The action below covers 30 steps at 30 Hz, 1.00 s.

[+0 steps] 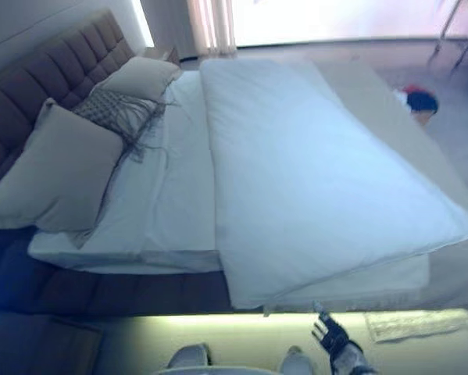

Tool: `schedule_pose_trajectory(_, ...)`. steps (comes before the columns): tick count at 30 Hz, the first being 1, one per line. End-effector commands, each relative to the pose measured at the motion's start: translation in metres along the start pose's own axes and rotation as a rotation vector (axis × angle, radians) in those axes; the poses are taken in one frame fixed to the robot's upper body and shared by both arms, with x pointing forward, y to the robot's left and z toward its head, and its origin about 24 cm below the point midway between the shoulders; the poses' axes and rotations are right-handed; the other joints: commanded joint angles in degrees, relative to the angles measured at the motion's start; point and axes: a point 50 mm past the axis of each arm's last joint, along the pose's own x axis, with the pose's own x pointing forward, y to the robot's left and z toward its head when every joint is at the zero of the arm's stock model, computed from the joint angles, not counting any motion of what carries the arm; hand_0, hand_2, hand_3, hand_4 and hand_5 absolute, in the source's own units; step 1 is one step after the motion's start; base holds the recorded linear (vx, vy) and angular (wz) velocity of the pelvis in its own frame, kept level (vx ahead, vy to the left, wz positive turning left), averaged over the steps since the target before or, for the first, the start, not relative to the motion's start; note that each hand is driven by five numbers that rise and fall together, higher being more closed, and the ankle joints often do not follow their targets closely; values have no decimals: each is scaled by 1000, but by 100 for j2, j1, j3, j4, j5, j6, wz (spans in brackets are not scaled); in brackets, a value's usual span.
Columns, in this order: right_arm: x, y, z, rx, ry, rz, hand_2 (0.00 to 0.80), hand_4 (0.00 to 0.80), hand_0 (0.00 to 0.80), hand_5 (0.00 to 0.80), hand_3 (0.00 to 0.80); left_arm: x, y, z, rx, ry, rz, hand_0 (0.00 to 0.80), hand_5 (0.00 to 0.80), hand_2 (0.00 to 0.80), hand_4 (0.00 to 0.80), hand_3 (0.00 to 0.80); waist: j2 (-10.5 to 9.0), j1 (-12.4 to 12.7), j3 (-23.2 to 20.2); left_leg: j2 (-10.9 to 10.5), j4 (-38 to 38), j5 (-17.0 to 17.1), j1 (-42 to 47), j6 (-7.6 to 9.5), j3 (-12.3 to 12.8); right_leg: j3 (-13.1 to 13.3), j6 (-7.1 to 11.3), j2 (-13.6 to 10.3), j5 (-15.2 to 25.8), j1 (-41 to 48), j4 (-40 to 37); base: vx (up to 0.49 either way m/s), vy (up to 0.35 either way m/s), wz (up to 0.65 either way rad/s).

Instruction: Make the bed neatly

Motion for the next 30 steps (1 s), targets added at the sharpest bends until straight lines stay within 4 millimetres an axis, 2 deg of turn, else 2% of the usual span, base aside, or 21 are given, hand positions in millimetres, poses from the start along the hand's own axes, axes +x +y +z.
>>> schedule_pose_trajectory(1, 12, 39, 40, 160, -218, 92, 0, 0, 0, 0, 0, -3, -4, 45, 29, -121, -22, 0, 0, 0, 0, 0, -249, -102, 614, -25, -127, 227, 34, -33, 23, 317, 340, -508, 228, -206, -99, -166, -34, 25)
schedule_pose_trajectory(5, 14, 69, 75, 198, -380, 154, 0, 0, 0, 0, 0, -7, -10, 68, 4, -190, -43, 0, 0, 0, 0, 0, -232, -112, 968, 83, 379, 104, -668, -121, -59, 443, 328, -533, 165, -732, 176, -178, -42, 25)
schedule_pose_trajectory(8, 12, 82, 103, 262, -460, 160, 0, 0, 0, 0, 0, -8, -13, 76, 2, -211, -57, 0, 0, 0, 0, 0, -199, -126, 1140, 140, 700, 40, -1105, -156, -148, 548, 282, -550, 83, -1121, 460, -108, -19, 2)
schedule_pose_trajectory(13, 11, 87, 124, 346, -467, 190, 0, 0, 0, 0, 0, -10, -17, 86, -5, -239, -82, 0, 0, 0, 0, 0, -154, -123, 1298, 144, 953, -23, -1605, -155, -240, 640, 226, -563, -30, -1687, 824, -67, -6, -2)
schedule_pose_trajectory(17, 8, 82, 139, 387, -470, 193, 0, 0, 0, 0, 0, -11, -20, 88, -4, -254, -91, 0, 0, 0, 0, 0, -99, -85, 1383, 99, 1090, -46, -1940, -128, -293, 659, 176, -580, -106, -2087, 1109, -51, -5, 2)
schedule_pose_trajectory(20, 6, 78, 150, 375, -474, 196, 0, 0, 0, 0, 0, -11, -19, 89, -7, -262, -89, 0, 0, 0, 0, 0, -53, -44, 1424, 82, 1184, -66, -2134, -93, -331, 654, 135, -600, -165, -2305, 1293, -8, -13, 3)
schedule_pose_trajectory(26, -5, 80, 188, 307, -489, 175, 0, 0, 0, 0, 0, -14, -15, 99, -14, -290, -86, 0, 0, 0, 0, 0, -3, 47, 1525, 66, 1339, -77, -2518, -18, -363, 629, 54, -583, -269, -2729, 1635, -15, -35, 3)
schedule_pose_trajectory(27, -8, 81, 196, 307, -495, 173, 0, 0, 0, 0, 0, -15, -14, 102, -14, -299, -85, 0, 0, 0, 0, 0, 8, 75, 1569, 67, 1398, -89, -2612, 2, -384, 627, 32, -584, -310, -2829, 1749, 57, -65, 1)
schedule_pose_trajectory(28, -10, 81, 202, 303, -502, 172, 0, 0, 0, 0, 0, -15, -14, 103, -14, -303, -85, 0, 0, 0, 0, 0, 24, 99, 1575, 72, 1484, -246, -2629, -23, -430, 660, 74, -571, -485, -2864, 1895, 59, -62, 3)
schedule_pose_trajectory(30, -15, 85, 214, 275, -525, 183, 0, 0, 0, 0, 0, -16, -14, 107, -12, -312, -89, 0, 0, 0, 0, 0, 50, 137, 1613, 62, 1567, -252, -2772, 18, -472, 669, 39, -578, -549, -3023, 2058, 32, -23, 1)
